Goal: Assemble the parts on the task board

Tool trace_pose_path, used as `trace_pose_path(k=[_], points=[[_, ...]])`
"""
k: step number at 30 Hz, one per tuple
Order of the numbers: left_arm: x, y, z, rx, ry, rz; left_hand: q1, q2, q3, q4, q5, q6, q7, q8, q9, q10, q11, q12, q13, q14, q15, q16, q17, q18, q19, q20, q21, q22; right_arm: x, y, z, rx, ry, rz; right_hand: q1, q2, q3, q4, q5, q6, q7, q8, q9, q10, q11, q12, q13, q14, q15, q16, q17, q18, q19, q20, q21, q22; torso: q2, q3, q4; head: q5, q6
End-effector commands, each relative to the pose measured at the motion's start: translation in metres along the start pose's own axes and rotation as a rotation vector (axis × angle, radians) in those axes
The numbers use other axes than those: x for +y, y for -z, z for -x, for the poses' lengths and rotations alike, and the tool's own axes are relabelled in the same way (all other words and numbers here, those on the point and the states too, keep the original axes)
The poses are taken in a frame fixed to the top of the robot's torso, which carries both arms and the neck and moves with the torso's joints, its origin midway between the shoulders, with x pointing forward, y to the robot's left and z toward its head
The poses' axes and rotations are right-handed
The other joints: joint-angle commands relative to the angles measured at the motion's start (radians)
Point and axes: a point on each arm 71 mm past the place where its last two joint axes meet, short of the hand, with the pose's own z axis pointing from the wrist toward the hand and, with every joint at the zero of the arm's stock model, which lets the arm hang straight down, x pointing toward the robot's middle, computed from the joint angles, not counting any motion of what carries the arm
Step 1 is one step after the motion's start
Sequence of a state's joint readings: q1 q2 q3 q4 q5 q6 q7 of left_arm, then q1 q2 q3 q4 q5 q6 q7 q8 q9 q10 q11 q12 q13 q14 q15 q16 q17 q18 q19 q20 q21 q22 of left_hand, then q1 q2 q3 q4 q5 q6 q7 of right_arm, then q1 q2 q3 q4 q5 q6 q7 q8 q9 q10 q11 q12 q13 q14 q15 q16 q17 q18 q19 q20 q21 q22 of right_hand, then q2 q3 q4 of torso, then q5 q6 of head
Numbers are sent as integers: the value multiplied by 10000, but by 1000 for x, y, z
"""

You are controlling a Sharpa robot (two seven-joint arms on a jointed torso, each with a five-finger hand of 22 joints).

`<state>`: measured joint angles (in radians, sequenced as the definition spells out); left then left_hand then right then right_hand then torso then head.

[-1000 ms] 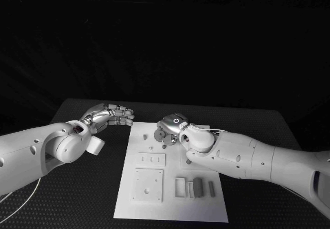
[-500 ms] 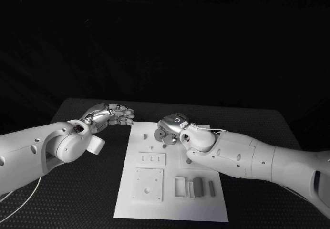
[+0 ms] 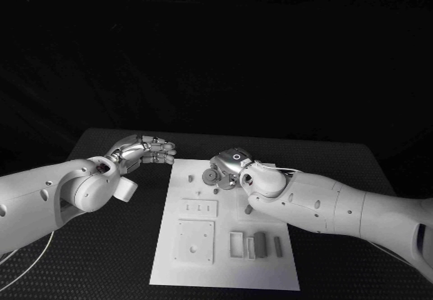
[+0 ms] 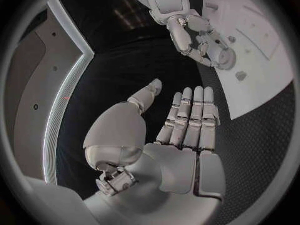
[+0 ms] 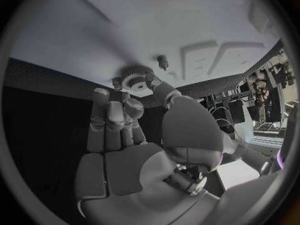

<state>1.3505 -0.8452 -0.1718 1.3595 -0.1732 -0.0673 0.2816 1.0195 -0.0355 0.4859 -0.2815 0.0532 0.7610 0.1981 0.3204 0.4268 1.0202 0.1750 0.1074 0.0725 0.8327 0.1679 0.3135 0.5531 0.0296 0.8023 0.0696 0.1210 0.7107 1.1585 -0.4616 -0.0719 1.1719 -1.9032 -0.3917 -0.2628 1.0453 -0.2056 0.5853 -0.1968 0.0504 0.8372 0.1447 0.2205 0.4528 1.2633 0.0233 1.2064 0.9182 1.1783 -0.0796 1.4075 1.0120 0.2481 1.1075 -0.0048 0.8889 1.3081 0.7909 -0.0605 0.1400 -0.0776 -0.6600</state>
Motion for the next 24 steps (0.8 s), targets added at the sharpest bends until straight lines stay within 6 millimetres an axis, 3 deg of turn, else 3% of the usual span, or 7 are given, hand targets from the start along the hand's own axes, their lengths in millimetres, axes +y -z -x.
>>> trace_pose_path(k=[1,7,12,24], points=[[-1,-1,-3,184,36,-11,-94,-2,-52,-8,8,-81,186,-62,-10,-16,77,-38,-14,8,54,-39,8,112,-35,25,-65,12,-1,0,-2,238,-432,-3,113,89,4,30,24,16,-31,48,19,2,50,-29,-11,-49,30,-6,-6,137,50,-30,-31,72,2,-9,-11,-19,-1],[-1,-1,-3,174,34,31,-102,-15,-61,-11,5,-107,197,-76,-16,-42,88,-59,-18,2,57,-50,9,113,-40,28,-72,15,-1,1,-5,619,-757,5,116,343,-111,-49,23,59,-46,98,37,-5,36,-14,-13,-64,18,10,0,137,14,-23,-22,103,7,-1,-22,1,-10],[-1,-1,-3,175,34,45,-108,-26,-69,-14,4,-147,212,-97,-24,-71,102,-82,-22,-5,61,-63,11,113,-47,32,-79,18,-2,1,-8,1073,-1195,-23,-23,859,-278,-100,18,121,-63,155,49,-19,10,0,-14,-97,3,27,9,137,-44,0,-26,130,0,-11,-12,-12,-13],[0,0,-2,149,31,66,-108,-26,-69,-14,4,-147,212,-97,-24,-71,102,-82,-22,-5,61,-63,11,113,-47,32,-79,18,-8,4,-11,1428,-1195,-120,-23,859,-278,-100,18,121,-63,155,49,-19,10,0,-14,-97,3,27,9,137,-44,0,-26,130,-1,-7,-19,-4,-33]])
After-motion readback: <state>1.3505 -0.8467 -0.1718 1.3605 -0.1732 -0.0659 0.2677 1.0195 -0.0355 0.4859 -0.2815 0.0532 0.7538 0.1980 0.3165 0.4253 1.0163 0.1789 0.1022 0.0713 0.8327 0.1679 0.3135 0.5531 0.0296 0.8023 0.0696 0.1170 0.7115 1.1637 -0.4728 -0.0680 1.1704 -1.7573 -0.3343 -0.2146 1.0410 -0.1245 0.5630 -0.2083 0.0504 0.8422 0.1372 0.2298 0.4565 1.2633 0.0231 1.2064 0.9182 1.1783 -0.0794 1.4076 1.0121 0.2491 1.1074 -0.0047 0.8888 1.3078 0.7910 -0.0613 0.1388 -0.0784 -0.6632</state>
